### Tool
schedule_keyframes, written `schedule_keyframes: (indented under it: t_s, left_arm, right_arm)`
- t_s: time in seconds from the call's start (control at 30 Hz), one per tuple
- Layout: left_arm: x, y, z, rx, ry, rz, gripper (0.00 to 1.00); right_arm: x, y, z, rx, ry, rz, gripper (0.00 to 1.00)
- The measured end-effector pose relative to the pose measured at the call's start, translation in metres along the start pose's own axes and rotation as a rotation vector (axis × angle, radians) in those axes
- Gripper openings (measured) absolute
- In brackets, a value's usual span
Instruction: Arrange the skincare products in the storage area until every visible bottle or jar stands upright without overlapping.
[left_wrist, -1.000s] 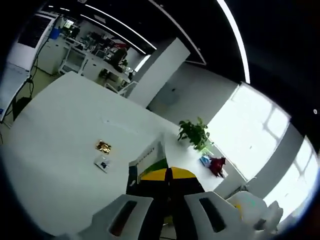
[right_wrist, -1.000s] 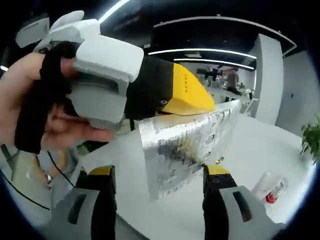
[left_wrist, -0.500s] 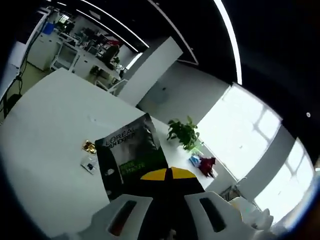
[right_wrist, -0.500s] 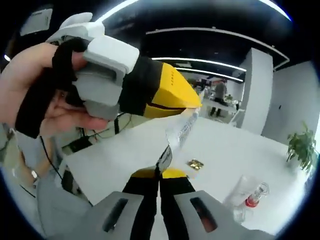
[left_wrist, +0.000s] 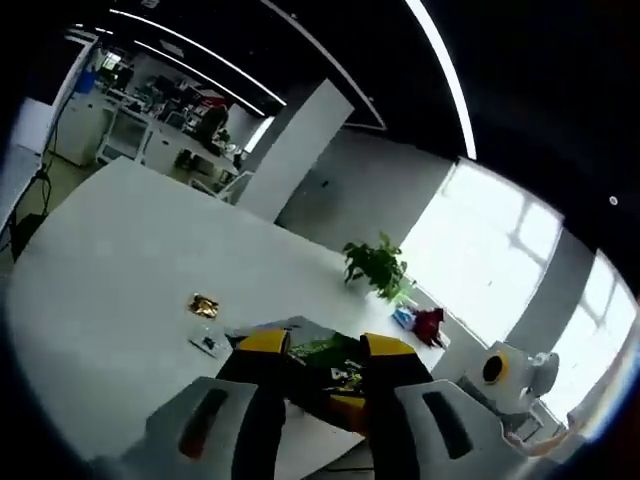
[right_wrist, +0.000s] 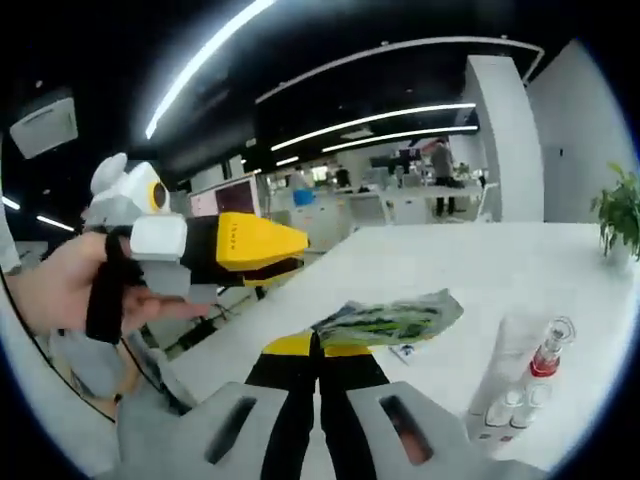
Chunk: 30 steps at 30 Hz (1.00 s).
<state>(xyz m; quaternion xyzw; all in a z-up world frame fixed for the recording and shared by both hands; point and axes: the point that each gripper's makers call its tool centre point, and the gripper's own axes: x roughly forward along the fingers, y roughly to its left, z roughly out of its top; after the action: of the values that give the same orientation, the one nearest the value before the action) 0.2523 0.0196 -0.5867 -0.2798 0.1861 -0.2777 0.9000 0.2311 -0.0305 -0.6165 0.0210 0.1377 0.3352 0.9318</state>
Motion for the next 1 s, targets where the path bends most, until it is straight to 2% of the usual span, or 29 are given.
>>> schedule_keyframes:
  t_s: [0.03, 0.13, 0.23, 0.27, 0.33, 0.43, 0.47, 0.5, 0.53, 0.6, 0.63, 0.7, 0.8, 0.87, 0.9, 0.93, 1.0]
  left_arm:
    - [-0.004, 0.012, -0.006, -0.016, 0.018, 0.025, 0.28]
    - [-0.010, 0.028, -0.016, -0.104, 0.032, 0.040, 0.40]
    - [-0.009, 0.028, -0.024, -0.196, 0.030, 0.006, 0.46]
    - [-0.007, 0.027, -0.026, -0.270, 0.032, -0.025, 0.47]
    - [-0.002, 0.021, -0.026, -0.370, 0.014, -0.084, 0.47]
    - [0.002, 0.008, -0.022, -0.517, -0.012, -0.195, 0.36]
    - [0.001, 0.007, -0.024, -0.563, 0.003, -0.214, 0.32]
    - [0.004, 0.010, -0.020, -0.570, -0.023, -0.221, 0.30]
    - [0.004, 0.011, -0.021, -0.567, -0.021, -0.229, 0.26]
    - [0.002, 0.012, -0.024, -0.553, -0.024, -0.216, 0.12]
    - [0.002, 0.011, -0.021, -0.554, -0.046, -0.223, 0.10]
    - [0.002, 0.009, -0.020, -0.588, -0.040, -0.249, 0.06]
    - [0.001, 0.003, -0.014, -0.538, -0.050, -0.280, 0.00]
    - [0.003, 0.001, -0.012, -0.532, -0.037, -0.278, 0.00]
    - [0.001, -0.006, -0.011, -0.507, -0.029, -0.306, 0.00]
    - [0.000, -0.009, -0.008, -0.497, -0.031, -0.324, 0.00]
    - [-0.003, -0.019, -0.002, -0.498, -0.030, -0.365, 0.00]
  right_arm:
    - [-0.001, 0.001, 0.000, 0.004, 0.000, 0.007, 0.01]
    - [-0.003, 0.008, 0.005, -0.009, -0.010, 0.032, 0.01]
    - [-0.004, 0.020, 0.011, -0.030, -0.019, 0.078, 0.01]
    - [-0.004, 0.027, 0.014, -0.029, -0.028, 0.106, 0.01]
    - [-0.006, 0.036, 0.016, -0.024, -0.037, 0.148, 0.01]
    - [-0.010, 0.050, 0.015, -0.031, -0.038, 0.198, 0.01]
    - [-0.011, 0.051, 0.015, -0.026, -0.050, 0.193, 0.01]
    - [-0.013, 0.050, 0.016, -0.024, -0.054, 0.191, 0.01]
    - [-0.015, 0.048, 0.016, -0.020, -0.052, 0.196, 0.01]
    - [-0.019, 0.044, 0.019, 0.038, -0.074, 0.204, 0.01]
    - [-0.020, 0.044, 0.020, 0.061, -0.078, 0.210, 0.01]
    - [-0.023, 0.043, 0.018, 0.063, -0.083, 0.208, 0.01]
    - [-0.024, 0.043, 0.016, 0.106, -0.079, 0.194, 0.01]
    - [-0.025, 0.042, 0.013, 0.129, -0.071, 0.189, 0.03]
    - [-0.026, 0.040, 0.011, 0.149, -0.065, 0.184, 0.04]
    - [-0.027, 0.040, 0.011, 0.175, -0.073, 0.189, 0.05]
    - [-0.030, 0.039, 0.017, 0.320, -0.118, 0.216, 0.07]
